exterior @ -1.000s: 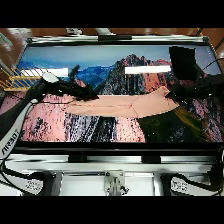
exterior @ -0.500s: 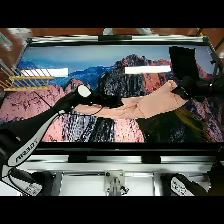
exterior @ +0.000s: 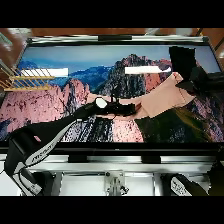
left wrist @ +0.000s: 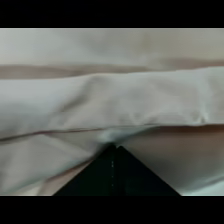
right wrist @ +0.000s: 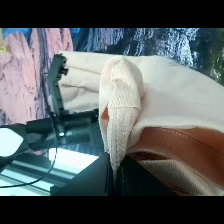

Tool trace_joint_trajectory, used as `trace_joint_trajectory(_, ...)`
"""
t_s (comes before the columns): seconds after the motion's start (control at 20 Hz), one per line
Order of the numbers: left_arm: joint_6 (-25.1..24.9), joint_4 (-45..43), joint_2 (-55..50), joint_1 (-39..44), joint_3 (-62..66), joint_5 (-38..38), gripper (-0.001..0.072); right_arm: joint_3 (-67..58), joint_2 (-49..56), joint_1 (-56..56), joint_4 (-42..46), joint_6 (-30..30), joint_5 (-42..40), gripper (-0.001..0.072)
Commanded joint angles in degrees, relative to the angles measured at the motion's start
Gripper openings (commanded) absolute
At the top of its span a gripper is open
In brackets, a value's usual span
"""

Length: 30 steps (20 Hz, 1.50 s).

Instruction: Fold the shirts.

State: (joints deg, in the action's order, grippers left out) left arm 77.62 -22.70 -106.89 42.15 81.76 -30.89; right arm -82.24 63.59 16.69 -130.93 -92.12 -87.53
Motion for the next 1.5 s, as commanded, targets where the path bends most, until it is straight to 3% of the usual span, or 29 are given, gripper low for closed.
trace_joint_trajectory(0.0, 0.0, 4.3, -2.8, 1.8, 2.6, 2.0, 0.0041, -1.0, -0.1, 0.0, -0.5, 0.6, -2.6, 0.006)
trace_joint_trajectory(0.3, 0.3, -7.3, 3.2, -9.0, 1.1, -11.5, 0.0036, -1.0, -0.1, -0.6, 0.3, 0.2, -0.3, 0.0059)
trace_joint_trajectory(0.55, 0.2, -15.3, 17.1, -22.2, -2.5, -18.7, 0.0037, -1.0, 3.8, -12.1, 6.3, 0.2, 7.6, 0.0059)
trace_joint_trajectory(0.8, 0.1, -15.9, 29.3, -38.4, -2.5, -24.4, 0.0039, -1.0, 15.4, -29.6, 5.9, 0.2, 23.3, 0.0059)
trace_joint_trajectory(1.0, -0.1, -15.9, 36.9, -48.9, -2.5, -31.8, 0.004, -1.0, 26.6, -40.3, 0.3, -0.3, 35.6, 0.0059)
trace_joint_trajectory(1.3, -2.1, -15.9, 42.6, -53.5, -2.5, -38.9, 0.0041, -4.1, 39.0, -46.2, -4.5, 0.7, 41.8, 0.006)
trace_joint_trajectory(1.35, -2.1, -15.9, 42.8, -53.4, -2.5, -39.2, 0.0041, -4.1, 39.7, -46.2, -5.7, 1.3, 43.1, 0.0084)
trace_joint_trajectory(1.45, -2.2, -15.9, 42.8, -53.1, -2.5, -39.1, 0.0041, -4.1, 40.4, -46.2, -8.5, 2.6, 43.0, 0.0501)
